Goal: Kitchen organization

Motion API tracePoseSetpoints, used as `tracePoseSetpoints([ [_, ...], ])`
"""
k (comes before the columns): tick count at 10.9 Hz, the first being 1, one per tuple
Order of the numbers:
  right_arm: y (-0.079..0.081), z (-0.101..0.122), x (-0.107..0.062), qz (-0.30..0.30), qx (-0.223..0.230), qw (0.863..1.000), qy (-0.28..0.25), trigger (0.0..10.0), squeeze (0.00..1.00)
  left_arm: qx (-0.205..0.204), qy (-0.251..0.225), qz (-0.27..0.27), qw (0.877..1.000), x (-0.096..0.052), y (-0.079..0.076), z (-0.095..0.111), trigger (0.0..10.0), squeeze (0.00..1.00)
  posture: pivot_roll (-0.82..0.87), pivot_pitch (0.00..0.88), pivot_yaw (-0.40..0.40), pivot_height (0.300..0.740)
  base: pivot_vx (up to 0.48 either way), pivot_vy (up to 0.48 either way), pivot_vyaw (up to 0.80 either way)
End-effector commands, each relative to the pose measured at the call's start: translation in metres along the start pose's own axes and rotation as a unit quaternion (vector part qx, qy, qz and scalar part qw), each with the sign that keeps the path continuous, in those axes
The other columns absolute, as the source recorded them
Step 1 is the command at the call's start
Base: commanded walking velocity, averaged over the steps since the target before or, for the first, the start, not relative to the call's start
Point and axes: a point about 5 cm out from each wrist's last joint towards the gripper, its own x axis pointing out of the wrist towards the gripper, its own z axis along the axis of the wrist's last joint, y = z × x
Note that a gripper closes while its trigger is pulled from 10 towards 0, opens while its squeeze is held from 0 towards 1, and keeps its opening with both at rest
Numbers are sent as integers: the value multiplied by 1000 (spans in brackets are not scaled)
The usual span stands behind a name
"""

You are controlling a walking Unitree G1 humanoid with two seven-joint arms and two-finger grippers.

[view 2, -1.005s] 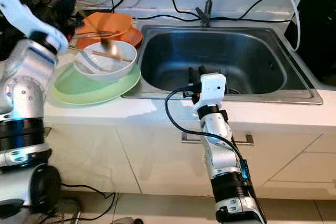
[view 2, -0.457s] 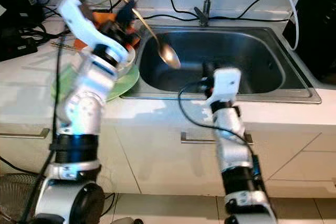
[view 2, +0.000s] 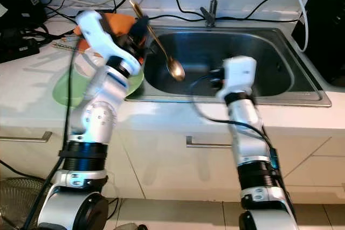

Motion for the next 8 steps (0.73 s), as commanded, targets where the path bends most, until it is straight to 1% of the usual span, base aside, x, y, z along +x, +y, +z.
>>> tracePoseSetpoints([
  [1, 3, 7, 2, 17, -2, 1000, -9, 10000, 463, 5, 0, -8, 1000, 0, -3, -3, 10000, 0, 83, 0, 51, 740, 0, 0, 0],
  [2, 11, 11, 3, 53, 0, 999, -14, 10000, 0, 16, 13, -8, 1000, 0, -2, -9, 10000, 0, 86, 0, 53, 740, 0, 0, 0],
  [3, 20, 15, 2, 110, 8, 994, -16, 10000, 0, 14, 18, -7, 1000, -1, -1, -14, 10000, 0, 81, 0, 55, 740, 0, 0, 0],
  [4, 25, 18, 0, 140, 13, 990, -20, 10000, 0, 17, 21, -7, 1000, -2, 0, -16, 10000, 0, 82, 0, 54, 740, 0, 0, 0],
  [5, 29, 20, 0, 150, 18, 988, -26, 10000, 0, 18, 22, -8, 1000, -3, 0, -16, 10000, 0, 83, 0, 54, 740, 0, 0, 0],
  [8, 48, 26, -1, 169, 39, 984, -33, 10000, 0, 16, 27, -10, 999, -4, 1, -21, 10000, 0, 79, 0, 58, 740, 0, 0, 0],
])
